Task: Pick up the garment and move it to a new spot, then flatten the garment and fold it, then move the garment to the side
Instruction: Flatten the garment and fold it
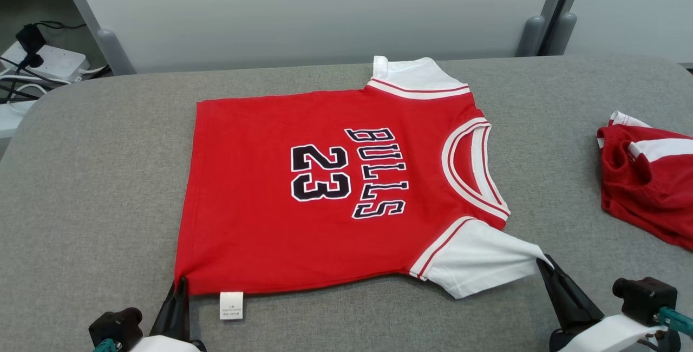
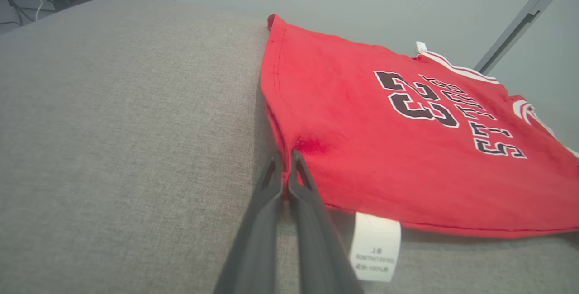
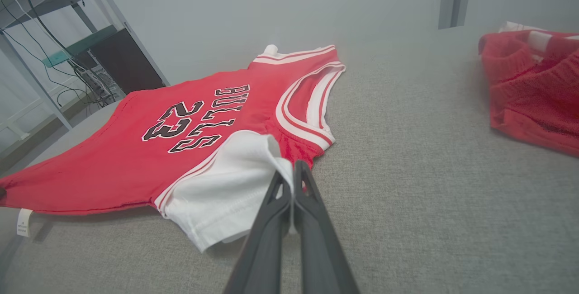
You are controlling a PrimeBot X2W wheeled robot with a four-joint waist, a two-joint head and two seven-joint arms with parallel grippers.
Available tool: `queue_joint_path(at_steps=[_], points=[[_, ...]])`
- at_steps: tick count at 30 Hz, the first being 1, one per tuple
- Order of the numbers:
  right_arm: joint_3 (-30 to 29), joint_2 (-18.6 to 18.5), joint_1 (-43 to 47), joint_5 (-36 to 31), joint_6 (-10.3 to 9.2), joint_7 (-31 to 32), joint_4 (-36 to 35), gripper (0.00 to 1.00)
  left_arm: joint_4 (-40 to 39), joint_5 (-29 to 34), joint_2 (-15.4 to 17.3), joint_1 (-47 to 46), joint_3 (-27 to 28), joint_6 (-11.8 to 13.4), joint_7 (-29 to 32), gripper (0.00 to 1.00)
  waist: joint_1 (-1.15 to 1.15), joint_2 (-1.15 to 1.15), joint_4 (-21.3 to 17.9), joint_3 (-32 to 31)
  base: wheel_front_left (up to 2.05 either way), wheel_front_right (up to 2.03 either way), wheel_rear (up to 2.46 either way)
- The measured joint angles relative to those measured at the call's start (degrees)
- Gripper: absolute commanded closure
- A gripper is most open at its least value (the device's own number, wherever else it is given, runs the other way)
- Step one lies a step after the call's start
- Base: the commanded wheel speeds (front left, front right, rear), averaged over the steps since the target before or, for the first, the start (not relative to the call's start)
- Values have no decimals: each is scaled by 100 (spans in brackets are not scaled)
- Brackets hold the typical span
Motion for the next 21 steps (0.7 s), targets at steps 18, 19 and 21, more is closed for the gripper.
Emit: queue_joint_path(at_steps=[18,19,21], points=[[1062,-505,-34,584,0,0,-68,100,-19,222,13,4,-91,0,0,100,0,0,-10,-45,0,0,0],[1137,-555,-77,628,-1,0,-70,100,-4,247,18,4,-96,0,0,100,0,0,-9,-43,0,0,0],[1301,-620,-132,740,-1,0,-87,100,33,259,29,4,-107,0,0,100,0,0,-6,-40,0,0,0]])
